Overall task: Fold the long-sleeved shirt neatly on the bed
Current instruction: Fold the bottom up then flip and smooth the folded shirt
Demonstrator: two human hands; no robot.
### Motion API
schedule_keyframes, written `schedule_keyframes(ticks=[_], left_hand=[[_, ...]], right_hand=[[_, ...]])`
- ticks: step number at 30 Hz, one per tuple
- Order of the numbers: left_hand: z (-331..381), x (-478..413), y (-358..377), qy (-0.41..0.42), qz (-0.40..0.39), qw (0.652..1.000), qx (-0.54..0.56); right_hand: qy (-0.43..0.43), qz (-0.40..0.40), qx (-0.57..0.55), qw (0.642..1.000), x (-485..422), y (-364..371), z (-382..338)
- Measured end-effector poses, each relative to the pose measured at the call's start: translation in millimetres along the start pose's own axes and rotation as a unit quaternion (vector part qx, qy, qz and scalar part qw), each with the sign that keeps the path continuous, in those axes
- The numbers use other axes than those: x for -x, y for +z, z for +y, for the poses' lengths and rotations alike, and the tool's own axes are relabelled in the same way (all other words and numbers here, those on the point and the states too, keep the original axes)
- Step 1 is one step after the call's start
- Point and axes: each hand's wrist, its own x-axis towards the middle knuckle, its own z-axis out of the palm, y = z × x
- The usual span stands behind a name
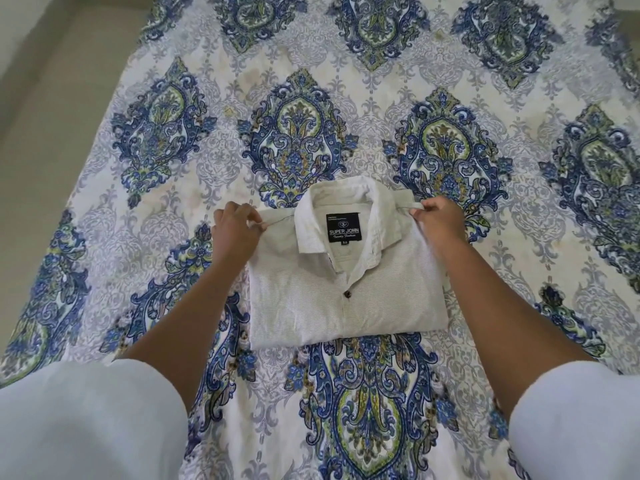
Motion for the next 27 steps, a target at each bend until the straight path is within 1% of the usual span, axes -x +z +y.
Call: schedule_keyframes(ticks=[2, 4, 7, 9, 12, 14, 16, 17, 18, 20, 22, 24, 26, 27], left_hand=[[-1.9, -1.9, -0.5, -0.001, -0.028, 1.000, -0.014], [-6.1, -4.8, -2.5, 0.009, -0.039, 0.999, -0.009], [-15.6, -6.9, -6.2, 0.029, 0.013, 0.999, 0.041], [-19.8, -6.3, -5.5, 0.028, 0.023, 0.998, 0.042], [-25.9, -5.1, 3.5, -0.006, -0.009, 0.999, 0.041], [-22.7, 1.8, 6.2, -0.056, 0.001, 0.992, 0.114], [-14.9, 19.1, 6.1, -0.143, 0.014, 0.966, 0.216], [-10.0, 30.6, 6.9, -0.184, 0.007, 0.952, 0.246], [-8.0, 43.3, 9.2, -0.219, -0.014, 0.940, 0.262], [-11.9, 63.2, 13.4, -0.263, -0.067, 0.906, 0.324], [-14.7, 74.5, 11.8, -0.300, -0.125, 0.861, 0.391], [-13.9, 84.8, 8.9, -0.320, -0.177, 0.826, 0.429], [-15.8, 93.4, 10.5, -0.319, -0.207, 0.809, 0.449], [-14.3, 98.0, 9.9, -0.314, -0.217, 0.800, 0.463]], right_hand=[[-0.005, 0.002, 0.006, 1.000, 0.6, -0.7, -0.6], [-0.032, -0.003, 0.018, 0.999, 0.9, -2.9, -2.5], [-0.083, -0.004, 0.023, 0.996, 0.8, -4.0, -11.4], [-0.100, -0.007, 0.046, 0.994, -0.2, 0.9, -15.0], [-0.073, -0.009, 0.074, 0.995, -0.3, 6.7, -8.8], [-0.057, -0.009, 0.071, 0.996, 4.1, 4.4, -3.5], [-0.033, -0.005, 0.056, 0.998, 13.1, -1.0, 2.7], [-0.013, -0.004, 0.058, 0.998, 19.0, -5.0, 6.7], [0.010, -0.017, 0.068, 0.997, 25.2, -8.6, 12.4], [0.063, -0.078, 0.066, 0.993, 35.7, -15.0, 24.7], [0.123, -0.138, 0.040, 0.982, 43.3, -21.2, 29.6], [0.164, -0.188, -0.022, 0.968, 47.6, -26.3, 31.7], [0.183, -0.206, -0.099, 0.956, 50.9, -28.0, 33.9], [0.181, -0.205, -0.115, 0.955, 52.8, -28.5, 35.8]])
